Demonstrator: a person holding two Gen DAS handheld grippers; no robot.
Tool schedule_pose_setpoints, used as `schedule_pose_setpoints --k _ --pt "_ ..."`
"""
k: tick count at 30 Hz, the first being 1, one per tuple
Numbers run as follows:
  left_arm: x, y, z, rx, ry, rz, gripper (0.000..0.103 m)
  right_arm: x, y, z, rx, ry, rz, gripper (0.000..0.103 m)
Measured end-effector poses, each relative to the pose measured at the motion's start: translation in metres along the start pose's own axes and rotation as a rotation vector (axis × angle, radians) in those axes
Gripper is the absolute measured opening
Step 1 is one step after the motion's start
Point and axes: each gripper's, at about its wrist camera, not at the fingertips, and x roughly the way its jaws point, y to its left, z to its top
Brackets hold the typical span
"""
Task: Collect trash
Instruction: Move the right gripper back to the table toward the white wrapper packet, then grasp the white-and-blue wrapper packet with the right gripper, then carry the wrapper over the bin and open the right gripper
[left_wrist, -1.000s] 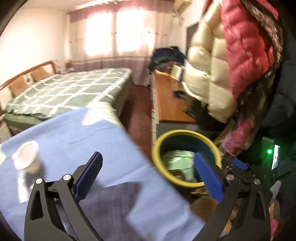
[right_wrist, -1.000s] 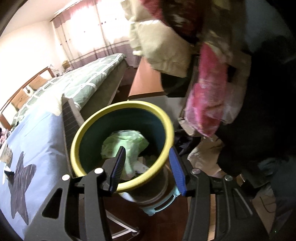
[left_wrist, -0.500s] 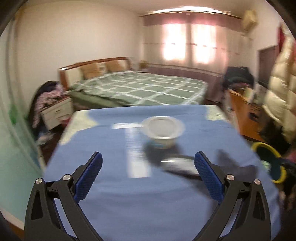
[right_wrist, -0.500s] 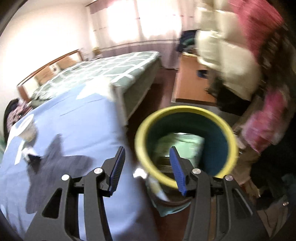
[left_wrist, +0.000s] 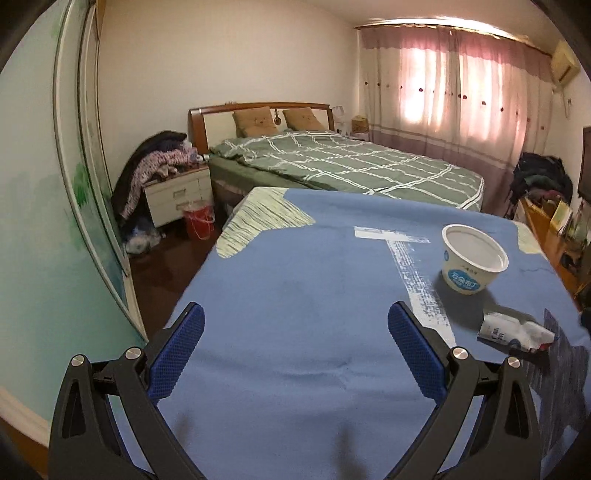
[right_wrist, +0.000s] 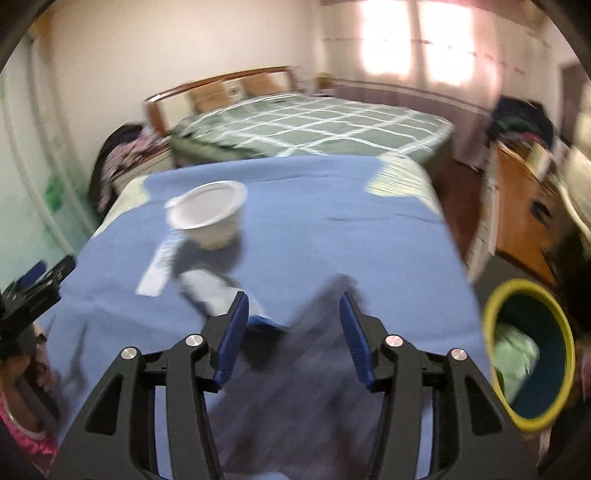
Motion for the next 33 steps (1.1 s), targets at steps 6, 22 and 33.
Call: schedule_pose_setpoints --k 6,22,33 --pt "0.002 -0.003 -0.002 -0.009 -0.002 -0.013 0.098 0.039 0.049 0.014 -0.174 0.084 0.068 0.064" --pt "0.000 -0.009 -0.001 -0.002 -0.004 -0.009 0.098 0.075 0.046 -0.003 -0.173 0.203 0.070 0.039" --pt "-0.001 -0.011 -0.002 0.003 -0.003 -0.008 0.098 0.043 -0.036 -0.001 0.127 0.090 -0.020 0.037"
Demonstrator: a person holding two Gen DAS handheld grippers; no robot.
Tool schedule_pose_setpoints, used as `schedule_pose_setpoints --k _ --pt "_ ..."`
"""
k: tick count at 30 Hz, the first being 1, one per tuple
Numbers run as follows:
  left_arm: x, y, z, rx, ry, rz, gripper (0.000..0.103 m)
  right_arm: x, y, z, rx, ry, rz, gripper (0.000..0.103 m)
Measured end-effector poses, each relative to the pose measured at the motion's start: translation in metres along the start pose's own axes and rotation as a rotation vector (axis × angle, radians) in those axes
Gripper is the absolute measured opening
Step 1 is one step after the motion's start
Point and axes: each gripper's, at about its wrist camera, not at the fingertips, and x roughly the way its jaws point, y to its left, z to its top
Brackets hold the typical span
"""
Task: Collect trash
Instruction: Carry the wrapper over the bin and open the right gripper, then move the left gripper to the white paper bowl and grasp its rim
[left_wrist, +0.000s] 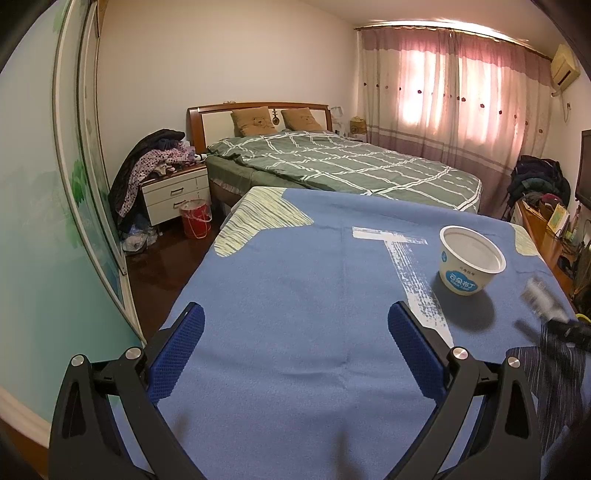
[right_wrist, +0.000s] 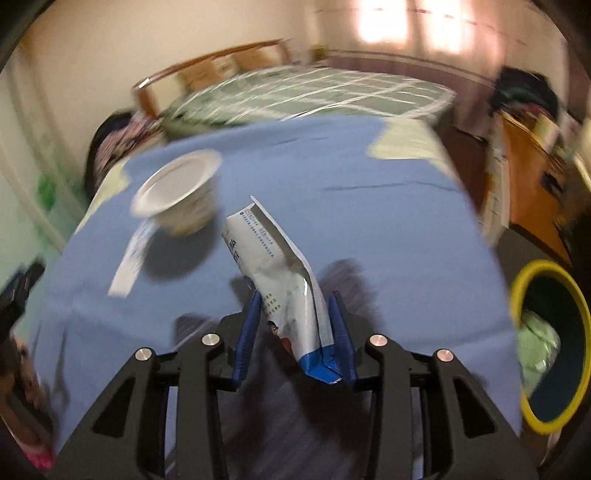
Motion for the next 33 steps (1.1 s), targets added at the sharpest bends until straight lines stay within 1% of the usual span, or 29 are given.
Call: schedule_pose_setpoints --k 5,10,12,14,16,19,20,22,24,26,28,33 --pt "-0.001 -0.003 0.000 0.013 0.001 0.002 0.098 -0.017 -0.061 0.003 0.197 -0.076 -0.154 0.037" --pt "0.000 -0.010 0.001 0.037 0.008 0.009 0.098 -0.033 -0.122 -0.003 0.408 -0.135 -0.323 0.037" --pt "0.001 -0.014 0.000 0.049 0.017 -0.002 0.098 -0.040 -0.148 -0.009 0.501 -0.159 -0.377 0.037" --pt "0.002 -0.021 -0.002 0.069 0.038 -0.031 0.098 -0.047 -0.171 -0.017 0.586 -0.181 -0.430 0.037" --pt "0.004 -0.030 -0.003 0.094 0.061 -0.053 0.098 -0.053 -0.192 -0.025 0.666 -0.193 -0.455 0.037" --pt "0.004 -0.045 -0.002 0.126 0.104 -0.109 0.098 -0.057 -0.216 -0.035 0.759 -0.209 -0.499 0.040" --pt "0.002 -0.052 0.000 0.132 0.113 -0.139 0.098 -0.057 -0.222 -0.037 0.775 -0.204 -0.514 0.052" --pt "-0.003 -0.063 0.003 0.147 0.112 -0.175 0.098 -0.058 -0.231 -0.042 0.812 -0.207 -0.522 0.072" --pt "-0.006 -0.074 0.008 0.170 0.108 -0.202 0.098 -0.059 -0.232 -0.043 0.808 -0.222 -0.523 0.072" --pt "-0.006 -0.087 0.013 0.192 0.115 -0.239 0.098 -0.062 -0.226 -0.042 0.793 -0.236 -0.525 0.080" --pt "-0.003 -0.099 0.016 0.211 0.130 -0.273 0.098 -0.065 -0.217 -0.043 0.779 -0.249 -0.502 0.083" --pt "0.010 -0.127 0.021 0.262 0.160 -0.299 0.098 -0.065 -0.201 -0.035 0.747 -0.281 -0.432 0.085"
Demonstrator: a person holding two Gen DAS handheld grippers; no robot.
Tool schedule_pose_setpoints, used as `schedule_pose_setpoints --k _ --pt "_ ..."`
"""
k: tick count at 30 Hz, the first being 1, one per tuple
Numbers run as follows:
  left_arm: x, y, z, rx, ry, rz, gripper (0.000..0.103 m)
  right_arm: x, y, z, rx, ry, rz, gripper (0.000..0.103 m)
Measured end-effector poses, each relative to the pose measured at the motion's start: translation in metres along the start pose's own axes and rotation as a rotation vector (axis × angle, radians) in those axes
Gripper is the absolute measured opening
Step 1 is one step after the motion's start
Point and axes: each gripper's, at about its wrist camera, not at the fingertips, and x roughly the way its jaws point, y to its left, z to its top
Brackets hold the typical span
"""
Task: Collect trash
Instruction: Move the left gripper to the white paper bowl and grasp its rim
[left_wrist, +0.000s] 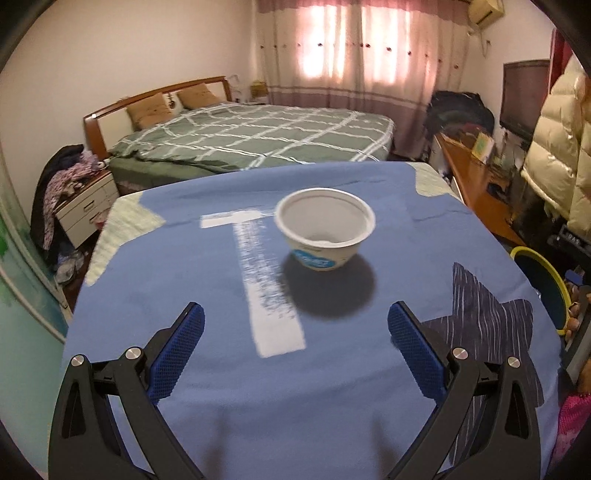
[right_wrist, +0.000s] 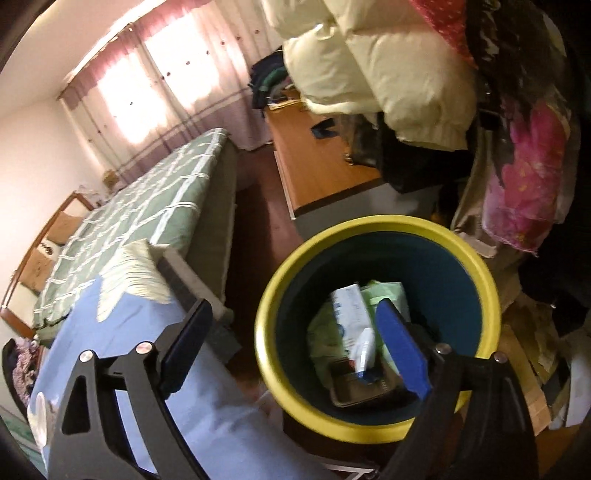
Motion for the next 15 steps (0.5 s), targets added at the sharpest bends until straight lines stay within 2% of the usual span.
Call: schedule_pose_setpoints --k 8,15 --pt "0.044 -0.011 0.022 0.002 0.037 0.022 0.098 0.000 0.007 -0.001 -0.010 0.020 0.056 0.086" --pt "0.087 -0.021 0.039 -0.026 0.093 0.027 0.098 0.000 0.008 -0.002 -0.013 0.029 0.072 0.086"
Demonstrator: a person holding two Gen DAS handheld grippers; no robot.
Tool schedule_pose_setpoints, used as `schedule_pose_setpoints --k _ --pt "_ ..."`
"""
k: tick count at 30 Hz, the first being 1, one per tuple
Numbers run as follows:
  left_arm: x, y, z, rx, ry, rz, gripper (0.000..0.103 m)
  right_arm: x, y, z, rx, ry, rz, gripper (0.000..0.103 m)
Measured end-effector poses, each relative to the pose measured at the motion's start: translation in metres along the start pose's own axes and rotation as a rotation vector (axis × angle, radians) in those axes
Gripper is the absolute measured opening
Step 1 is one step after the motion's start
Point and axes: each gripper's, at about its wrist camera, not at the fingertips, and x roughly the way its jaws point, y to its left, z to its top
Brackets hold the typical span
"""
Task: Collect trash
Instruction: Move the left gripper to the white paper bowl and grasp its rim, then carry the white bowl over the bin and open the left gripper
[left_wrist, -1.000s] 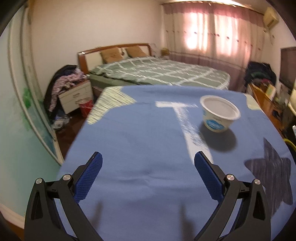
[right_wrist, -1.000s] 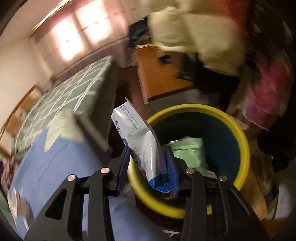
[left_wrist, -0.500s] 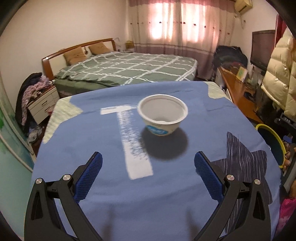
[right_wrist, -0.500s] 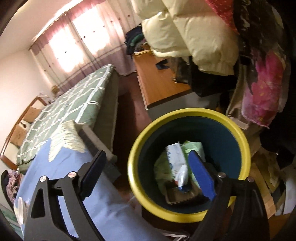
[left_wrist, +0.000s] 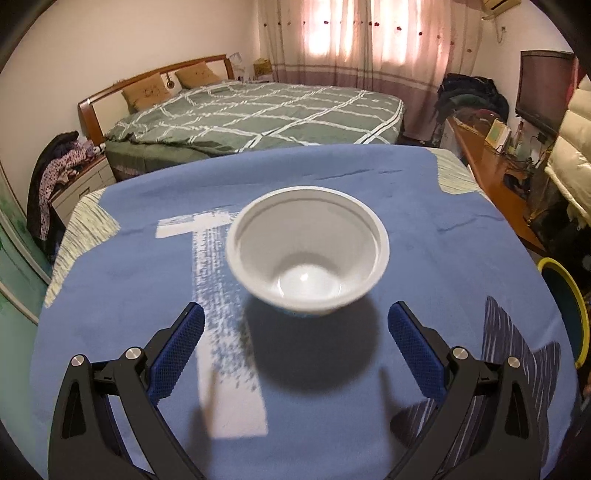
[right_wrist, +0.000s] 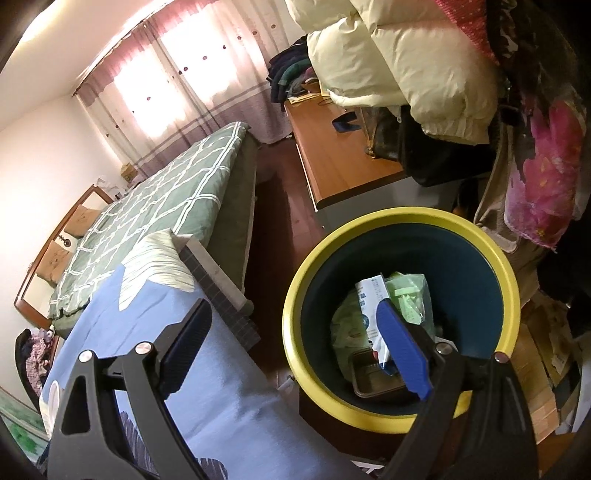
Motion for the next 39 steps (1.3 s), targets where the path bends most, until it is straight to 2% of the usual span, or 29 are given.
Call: schedule_pose_setpoints --k 12,15,17,20,24,31,39 --pt "0.030 -0.007 0.022 -0.051 -0.001 0.032 0.096 -0.001 0.002 0.000 -0.001 0.013 0.031 0.086" --pt "0.035 -0.007 0.023 -0.050 0.005 0.041 0.088 -0.002 0.002 0.000 -0.003 0.011 0.039 0.086" --pt "0.039 -0.006 0.024 -0.059 0.018 0.027 0.079 -0.001 0.002 0.000 -0.002 0.010 0.045 0.086" --pt "0.037 -0.003 0.024 -0.071 0.003 0.020 0.078 -0.003 0.001 0.000 0.001 0.004 0.053 0.086" --pt "0.021 -0.012 0.024 -0.039 -0.026 0.015 0.078 -0.009 0.006 0.001 -0.034 -0.004 0.054 0.086" --pt "-0.022 -0.060 0.023 0.061 -0.056 -0.083 0.078 -0.031 -0.001 -0.006 -0.167 0.014 0.054 0.086" --pt "-0.059 -0.172 0.021 0.221 -0.059 -0.274 0.078 -0.068 -0.059 -0.001 -0.240 -0.011 -0.022 0.086"
